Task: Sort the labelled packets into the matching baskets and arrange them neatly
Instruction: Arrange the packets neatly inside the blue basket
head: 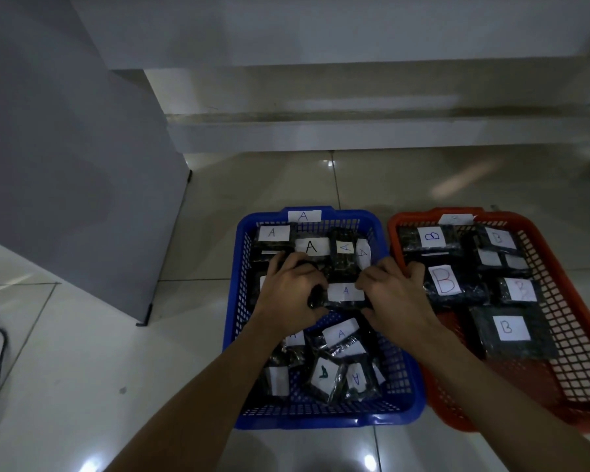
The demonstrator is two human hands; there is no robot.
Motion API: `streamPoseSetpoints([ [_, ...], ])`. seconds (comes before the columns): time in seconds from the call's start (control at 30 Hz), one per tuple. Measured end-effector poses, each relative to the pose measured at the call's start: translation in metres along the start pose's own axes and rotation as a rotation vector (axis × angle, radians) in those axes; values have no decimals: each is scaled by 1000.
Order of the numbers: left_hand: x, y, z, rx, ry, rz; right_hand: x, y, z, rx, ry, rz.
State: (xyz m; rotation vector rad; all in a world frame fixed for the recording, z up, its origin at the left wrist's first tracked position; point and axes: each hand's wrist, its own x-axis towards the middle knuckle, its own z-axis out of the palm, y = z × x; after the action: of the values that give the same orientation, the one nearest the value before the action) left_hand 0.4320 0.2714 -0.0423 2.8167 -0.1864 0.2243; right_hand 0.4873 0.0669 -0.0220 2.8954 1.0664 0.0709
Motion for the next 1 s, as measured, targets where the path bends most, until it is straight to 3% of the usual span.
streamPoseSetpoints([
  [0.13, -13, 4, -9, -97, 81, -16, -15, -7, -8, 152, 18, -105],
  [0.27, -45, 23, -27, -432, 134, -130, -26, -10, -21, 377, -364, -289],
  [0.37, -69, 46, -41, -596, -92, -155, -29, -10, -33, 441, -510, -284],
  [0.47, -79, 57, -41, -581, -352, -80, -34, -16, -41, 211, -542, -321],
  [0.57, -80, 56, -36, -552, -396, -121, -43, -22, -40, 239, -577, -240],
  [0.83, -80, 50, -39, -624, -339, -218, -52, -2, -36, 751, -463, -30],
  [1.0, -78, 37, -46, -899, -88, -445, -49, 6, -42, 1262, -261, 203],
])
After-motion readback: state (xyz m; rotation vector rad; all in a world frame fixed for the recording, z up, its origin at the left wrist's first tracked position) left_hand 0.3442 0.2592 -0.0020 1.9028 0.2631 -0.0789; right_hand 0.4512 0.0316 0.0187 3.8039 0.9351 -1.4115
